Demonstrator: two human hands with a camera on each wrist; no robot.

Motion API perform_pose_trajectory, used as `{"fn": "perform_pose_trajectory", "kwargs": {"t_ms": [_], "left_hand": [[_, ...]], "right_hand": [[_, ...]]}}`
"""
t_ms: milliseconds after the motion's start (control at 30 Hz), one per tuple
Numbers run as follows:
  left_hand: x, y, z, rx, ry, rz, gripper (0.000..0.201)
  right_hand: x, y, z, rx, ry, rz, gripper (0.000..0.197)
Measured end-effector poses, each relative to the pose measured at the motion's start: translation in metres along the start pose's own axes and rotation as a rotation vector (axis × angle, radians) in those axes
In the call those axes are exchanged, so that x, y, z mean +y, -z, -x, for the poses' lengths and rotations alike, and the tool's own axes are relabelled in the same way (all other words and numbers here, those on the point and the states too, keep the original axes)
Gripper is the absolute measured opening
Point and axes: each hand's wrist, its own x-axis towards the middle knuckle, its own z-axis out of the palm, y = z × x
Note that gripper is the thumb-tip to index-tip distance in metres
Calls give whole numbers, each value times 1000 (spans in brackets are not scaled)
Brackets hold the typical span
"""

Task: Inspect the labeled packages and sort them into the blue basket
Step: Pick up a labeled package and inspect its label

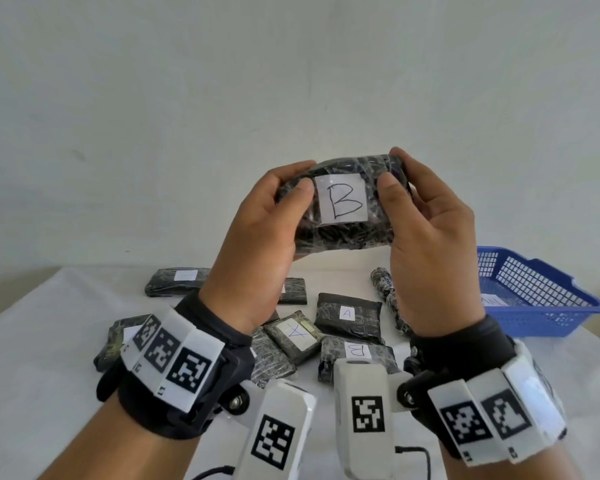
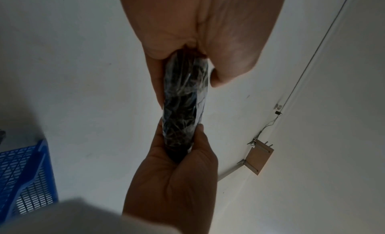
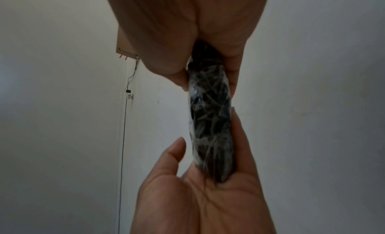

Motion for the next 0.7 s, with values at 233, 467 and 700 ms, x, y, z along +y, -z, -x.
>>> {"fn": "perform_pose_trajectory", "kwargs": {"t_ms": [233,467,700], "left_hand": [[6,0,1,-29,-18,-30,26],[7,-4,2,-64,-15,-10,32],[8,-6,2,-53,-28,-45,39]], "right_hand": [[6,-5,6,37,82,69,39],[3,-6,7,44,137,120,43],[-2,-8,9,52,167,224,56]]}}
